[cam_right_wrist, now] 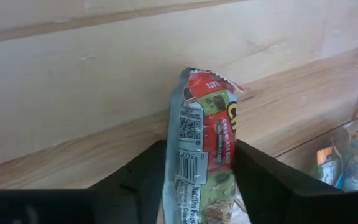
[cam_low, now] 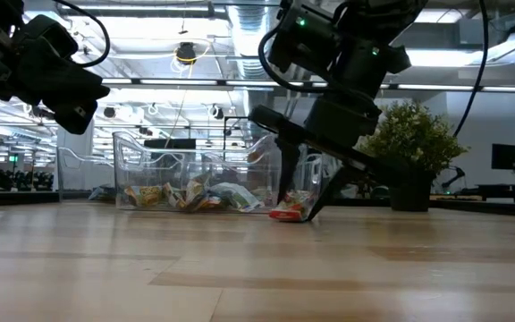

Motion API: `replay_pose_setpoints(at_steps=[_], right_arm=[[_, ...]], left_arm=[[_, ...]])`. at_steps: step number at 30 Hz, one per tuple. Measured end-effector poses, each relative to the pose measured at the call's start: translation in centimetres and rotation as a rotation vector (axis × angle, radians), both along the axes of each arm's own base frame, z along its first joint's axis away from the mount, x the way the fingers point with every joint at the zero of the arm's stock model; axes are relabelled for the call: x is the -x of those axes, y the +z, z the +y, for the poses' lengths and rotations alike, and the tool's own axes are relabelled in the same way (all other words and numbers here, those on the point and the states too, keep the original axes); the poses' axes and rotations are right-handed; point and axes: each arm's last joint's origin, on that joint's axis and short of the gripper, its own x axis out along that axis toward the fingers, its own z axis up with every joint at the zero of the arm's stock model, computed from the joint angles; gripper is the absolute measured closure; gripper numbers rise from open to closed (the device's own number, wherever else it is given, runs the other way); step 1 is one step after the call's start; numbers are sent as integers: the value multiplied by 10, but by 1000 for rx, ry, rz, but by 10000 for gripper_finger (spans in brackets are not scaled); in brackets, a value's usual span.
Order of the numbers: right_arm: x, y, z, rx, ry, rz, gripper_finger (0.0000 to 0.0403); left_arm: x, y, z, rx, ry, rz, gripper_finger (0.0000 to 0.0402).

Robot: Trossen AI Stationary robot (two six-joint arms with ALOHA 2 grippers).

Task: Pick and place Granola Bars by type
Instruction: Put the red granola bar into the top right transparent bin

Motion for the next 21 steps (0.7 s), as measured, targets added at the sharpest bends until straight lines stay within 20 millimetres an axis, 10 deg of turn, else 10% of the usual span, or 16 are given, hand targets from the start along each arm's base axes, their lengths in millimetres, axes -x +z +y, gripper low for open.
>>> replay_pose_setpoints(at_steps=[21], right_arm=[[-7, 12, 28, -195, -286, -66, 364]], left_arm=[[0, 0, 0, 0, 0, 0, 328]])
